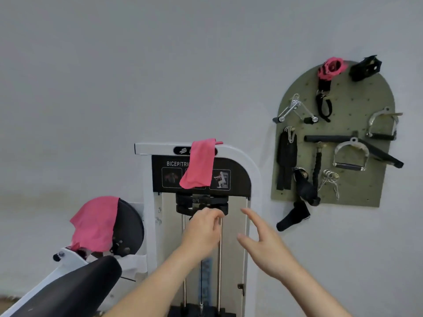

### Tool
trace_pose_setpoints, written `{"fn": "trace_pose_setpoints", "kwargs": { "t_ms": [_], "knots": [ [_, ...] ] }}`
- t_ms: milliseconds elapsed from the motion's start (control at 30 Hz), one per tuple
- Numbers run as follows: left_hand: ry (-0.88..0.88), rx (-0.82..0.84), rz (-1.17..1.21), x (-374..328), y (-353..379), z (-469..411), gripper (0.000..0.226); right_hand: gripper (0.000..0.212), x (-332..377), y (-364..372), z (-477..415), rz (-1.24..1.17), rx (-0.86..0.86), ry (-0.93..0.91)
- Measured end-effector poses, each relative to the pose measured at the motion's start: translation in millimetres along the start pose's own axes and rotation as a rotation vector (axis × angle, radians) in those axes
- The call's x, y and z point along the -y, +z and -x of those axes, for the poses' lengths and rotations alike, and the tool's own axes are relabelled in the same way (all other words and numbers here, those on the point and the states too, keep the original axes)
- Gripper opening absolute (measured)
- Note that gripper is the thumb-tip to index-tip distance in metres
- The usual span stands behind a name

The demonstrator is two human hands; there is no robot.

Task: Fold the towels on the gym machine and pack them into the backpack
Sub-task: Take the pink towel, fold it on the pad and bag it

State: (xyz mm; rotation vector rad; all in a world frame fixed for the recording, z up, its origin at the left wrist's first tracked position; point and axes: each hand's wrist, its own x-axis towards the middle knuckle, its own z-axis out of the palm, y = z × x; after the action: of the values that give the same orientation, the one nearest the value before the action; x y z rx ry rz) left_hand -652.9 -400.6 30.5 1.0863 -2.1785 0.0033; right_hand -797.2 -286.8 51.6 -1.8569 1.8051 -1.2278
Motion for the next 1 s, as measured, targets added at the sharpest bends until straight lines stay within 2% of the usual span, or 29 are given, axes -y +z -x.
{"fn": "trace_pose_setpoints", "kwargs": {
  "t_ms": [100,167,267,367,467,533,667,767,900,967,1000],
  "knots": [
    [0.037,0.076,-0.284,34.1,-2.3,-66.0,0.038,0.074,-10.0,-14.8,-62.2,0.255,0.062,-0.141],
    [-0.05,0.043,-0.286,54.3,-3.5,-102.3,0.038,0.078,-15.1,-20.2,-104.9,0.332,0.109,-0.14],
    [-0.097,-0.096,-0.277,84.8,4.7,-162.8,0.045,0.081,-24.9,-21.7,-173.2,0.317,0.107,-0.192],
    [-0.201,-0.2,-0.14,103.7,15.7,-212.9,0.068,0.08,-28.1,-18.8,-239.5,0.252,0.04,-0.303],
    [-0.267,-0.18,-0.051,119.5,31.3,-242.0,0.081,0.08,-25.9,-12.7,-290.5,0.387,0.054,-0.366],
    [-0.319,-0.216,0.105,127.9,35.7,-255.5,0.072,0.08,-22.6,-8.6,-318.0,0.473,0.071,-0.395],
    [-0.383,-0.35,0.525,129.4,23.3,-265.0,0.036,0.088,-17.2,-2.5,-365.7,0.589,0.077,-0.5],
    [-0.363,-0.394,0.731,120.7,1.0,-254.7,0.037,0.094,-7.6,-0.9,-391.4,0.543,0.14,-0.551],
    [-0.406,-0.228,0.917,117.9,-13.6,-237.4,0.043,0.078,10.1,-2.2,-415.7,0.229,0.329,-0.597],
    [-0.429,-0.115,0.798,120.6,-15.4,-231.2,0.025,0.051,15.3,3.1,-427.4,0.154,0.351,-0.655],
    [-0.437,-0.069,0.706,122.1,-15.2,-227.9,0.028,0.033,17.2,7.7,-431.8,0.21,0.336,-0.715]
  ]
}}
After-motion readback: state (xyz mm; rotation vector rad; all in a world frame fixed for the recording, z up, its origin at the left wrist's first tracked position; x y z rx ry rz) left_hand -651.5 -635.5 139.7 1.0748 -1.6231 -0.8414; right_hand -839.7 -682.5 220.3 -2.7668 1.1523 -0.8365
